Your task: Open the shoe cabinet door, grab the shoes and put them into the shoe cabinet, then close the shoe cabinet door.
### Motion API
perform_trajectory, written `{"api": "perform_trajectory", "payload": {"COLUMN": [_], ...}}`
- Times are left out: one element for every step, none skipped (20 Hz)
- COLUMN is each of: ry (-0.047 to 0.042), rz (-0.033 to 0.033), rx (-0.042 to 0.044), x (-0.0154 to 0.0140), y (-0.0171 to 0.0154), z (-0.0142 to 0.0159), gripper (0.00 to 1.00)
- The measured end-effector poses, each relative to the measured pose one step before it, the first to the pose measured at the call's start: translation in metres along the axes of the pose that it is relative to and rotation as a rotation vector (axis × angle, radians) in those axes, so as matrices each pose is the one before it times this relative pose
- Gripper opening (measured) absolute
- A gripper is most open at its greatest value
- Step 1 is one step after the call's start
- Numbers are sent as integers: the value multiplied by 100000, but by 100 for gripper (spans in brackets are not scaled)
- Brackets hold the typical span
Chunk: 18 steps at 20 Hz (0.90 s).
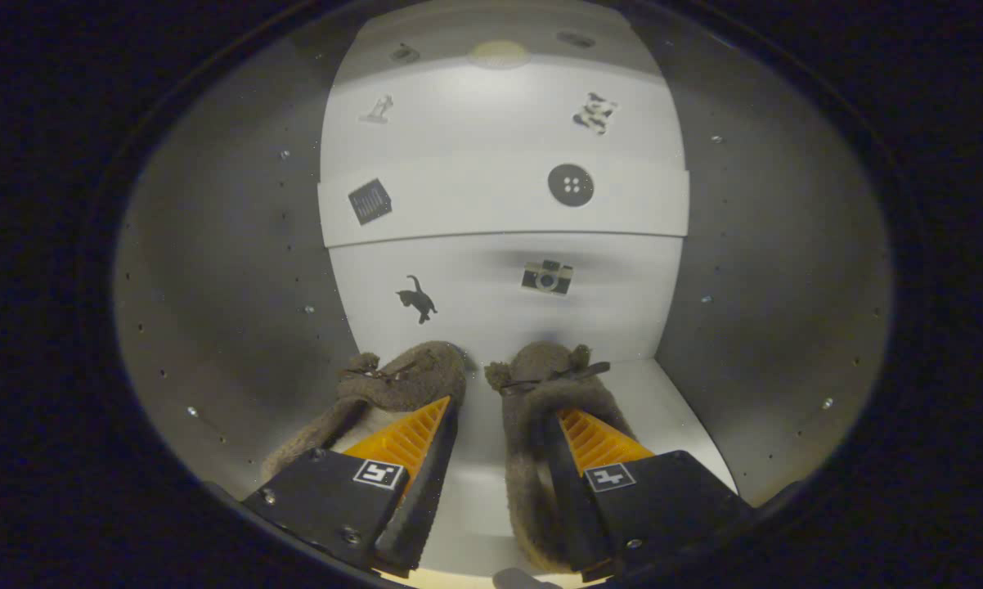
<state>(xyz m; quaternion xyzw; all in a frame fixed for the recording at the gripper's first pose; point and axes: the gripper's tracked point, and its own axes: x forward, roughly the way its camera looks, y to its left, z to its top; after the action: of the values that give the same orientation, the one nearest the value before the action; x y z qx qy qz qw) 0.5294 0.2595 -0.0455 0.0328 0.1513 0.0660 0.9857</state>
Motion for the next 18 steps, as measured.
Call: {"api": "perform_trajectory", "payload": {"ry": [-1656, -2157, -1579, -1404, -1713, -1789, -1944, -2062, -1794, -1801, -1831, -1949, -1847, -2262, -1761, -1476, -1105, -851], "rz": [-575, -1304, -361, -21, 275, 254, 470, 1089, 1024, 960, 1282, 1054, 466, 500, 555, 1127, 1094, 382], "rx": [-808, -1052, -1338, -1131, -1056, -935, -427, 157, 121, -209, -668, -697, -652, -597, -263, -861, -863, -488], "x": [-935, -918, -1069, -1181, -1215, -1332, -1444, -1637, -1675, -1781, -1915, -2034, -2192, -2284, -2211, -2397, -2220, -2039], "y": [-152, -290, -41, 111, 192, 182, 236, 458, 439, 384, 548, 411, 266, 320, 279, 431, 186, -67], "z": [15, 259, 216, 187, 348, 299, 413, 367, 465, 483, 623, 447, 500, 503, 363, 205, -204, 106], "gripper": [67, 68, 68, 68, 68, 68, 68, 68, 68, 68, 68, 68, 68, 68, 68, 68, 73, 78]}}
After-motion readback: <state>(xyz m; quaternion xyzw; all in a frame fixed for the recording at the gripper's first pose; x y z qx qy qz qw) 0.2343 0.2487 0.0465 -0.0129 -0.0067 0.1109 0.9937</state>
